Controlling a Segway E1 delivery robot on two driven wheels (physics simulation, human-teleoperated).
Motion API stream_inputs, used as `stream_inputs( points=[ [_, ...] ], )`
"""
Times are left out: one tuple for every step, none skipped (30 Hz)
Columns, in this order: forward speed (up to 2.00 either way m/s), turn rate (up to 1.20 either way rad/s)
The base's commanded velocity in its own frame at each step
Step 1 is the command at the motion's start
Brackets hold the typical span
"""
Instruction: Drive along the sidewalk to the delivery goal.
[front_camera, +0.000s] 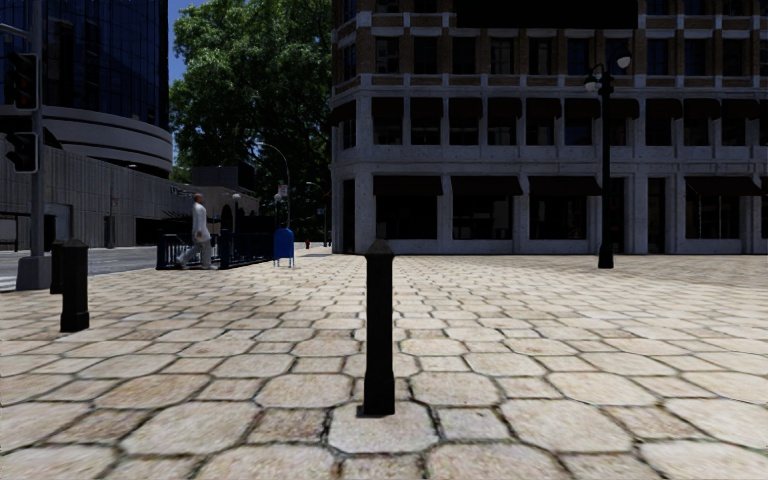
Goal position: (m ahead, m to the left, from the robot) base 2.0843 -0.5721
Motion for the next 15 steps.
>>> stream_inputs(
  points=[
    [0.63, 0.00],
    [0.48, 0.00],
    [0.48, 0.00],
    [0.32, 0.00],
    [0.25, 0.00],
    [0.23, 0.00],
    [0.23, 0.00],
    [0.23, 0.00],
    [0.23, 0.00],
    [0.23, 0.00],
    [0.23, 0.00],
    [0.23, 0.00],
    [0.23, 0.00],
    [0.23, 0.00],
    [0.23, 0.00]
  ],
)
